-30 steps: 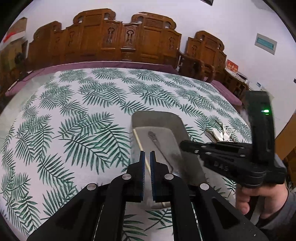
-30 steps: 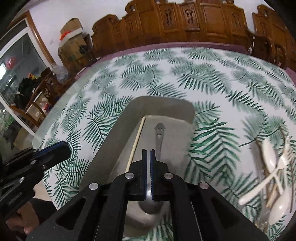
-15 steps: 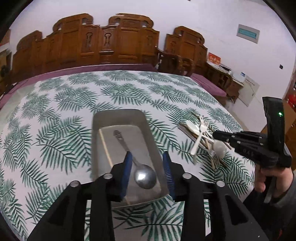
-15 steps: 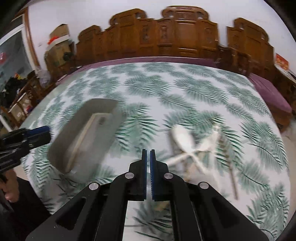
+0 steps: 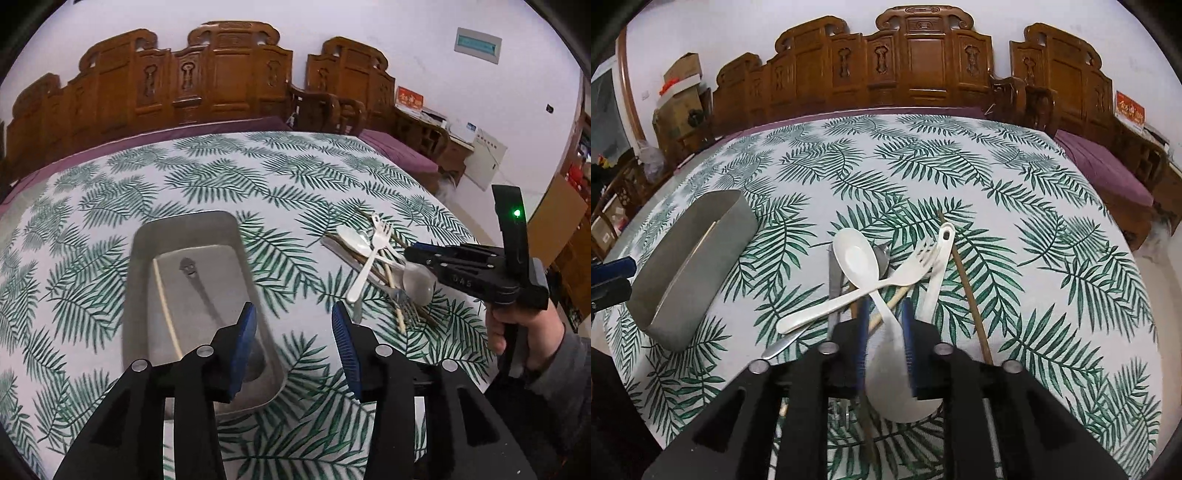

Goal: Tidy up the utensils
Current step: 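Grasp a white plastic fork with the left tool while the right tool grasps a metal fork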

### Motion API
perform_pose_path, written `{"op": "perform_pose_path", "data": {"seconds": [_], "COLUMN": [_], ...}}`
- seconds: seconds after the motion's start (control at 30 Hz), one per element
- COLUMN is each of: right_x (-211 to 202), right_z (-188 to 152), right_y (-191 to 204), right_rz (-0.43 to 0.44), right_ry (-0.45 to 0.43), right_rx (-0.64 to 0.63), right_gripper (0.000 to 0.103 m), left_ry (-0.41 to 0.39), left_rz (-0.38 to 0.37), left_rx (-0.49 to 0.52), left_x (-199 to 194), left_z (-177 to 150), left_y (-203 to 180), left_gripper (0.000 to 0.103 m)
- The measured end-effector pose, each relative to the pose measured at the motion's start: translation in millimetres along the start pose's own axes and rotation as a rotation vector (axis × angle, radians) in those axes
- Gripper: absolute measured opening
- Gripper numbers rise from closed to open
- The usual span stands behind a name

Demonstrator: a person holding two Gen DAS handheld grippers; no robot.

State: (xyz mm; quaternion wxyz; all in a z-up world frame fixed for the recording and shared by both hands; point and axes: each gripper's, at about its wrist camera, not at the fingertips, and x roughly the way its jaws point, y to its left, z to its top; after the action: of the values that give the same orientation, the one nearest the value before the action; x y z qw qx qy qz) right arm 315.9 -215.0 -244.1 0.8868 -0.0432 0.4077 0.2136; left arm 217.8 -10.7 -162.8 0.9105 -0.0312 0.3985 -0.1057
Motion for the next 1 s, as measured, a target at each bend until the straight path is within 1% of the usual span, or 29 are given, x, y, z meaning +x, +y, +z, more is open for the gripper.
{"op": "perform_pose_path", "data": {"seconds": [0.13, 0.23, 0.37, 0.4, 0.43, 0.5, 0.6, 0.73, 0.83, 0.93, 0.97, 1.0], "right_x": [-2, -6, -7, -8, -9, -9, -9, -9, -8, -7, -7, -6], "right_z": [3, 6, 6, 6, 6, 6, 7, 7, 8, 9, 9, 9], "right_y": [-13, -26, -44, -48, -51, -54, -56, -56, -55, -51, -50, -48], "right_rz": [0.021, 0.017, -0.001, -0.006, -0.007, -0.012, -0.012, -0.003, 0.005, 0.015, 0.018, 0.021], "right_ry": [-0.016, -0.028, -0.034, -0.036, -0.039, -0.044, -0.047, -0.048, -0.048, -0.048, -0.047, -0.046], "right_rx": [0.029, 0.06, 0.098, 0.106, 0.112, 0.119, 0.123, 0.126, 0.124, 0.119, 0.116, 0.112], "right_gripper": [0.021, 0.021, 0.021, 0.021, 0.021, 0.021, 0.021, 0.021, 0.021, 0.021, 0.021, 0.021], "left_ry": [0.042, 0.073, 0.113, 0.124, 0.136, 0.168, 0.2, 0.238, 0.268, 0.263, 0.262, 0.261], "left_rz": [0.001, -0.005, -0.041, -0.055, -0.069, -0.088, -0.076, -0.056, -0.048, -0.055, -0.057, -0.07], "left_rx": [0.015, 0.044, 0.071, 0.075, 0.077, 0.084, 0.107, 0.128, 0.134, 0.131, 0.127, 0.121], "left_x": [17, 33, 60, 68, 75, 93, 117, 143, 155, 159, 160, 160], "left_z": [4, 10, 23, 26, 28, 32, 37, 39, 38, 41, 42, 42], "left_y": [-13, -26, -48, -53, -57, -65, -74, -77, -78, -79, -78, -77], "left_gripper": [0.04, 0.04, 0.039, 0.037, 0.033, 0.03, 0.027, 0.027, 0.027, 0.027, 0.025, 0.019]}}
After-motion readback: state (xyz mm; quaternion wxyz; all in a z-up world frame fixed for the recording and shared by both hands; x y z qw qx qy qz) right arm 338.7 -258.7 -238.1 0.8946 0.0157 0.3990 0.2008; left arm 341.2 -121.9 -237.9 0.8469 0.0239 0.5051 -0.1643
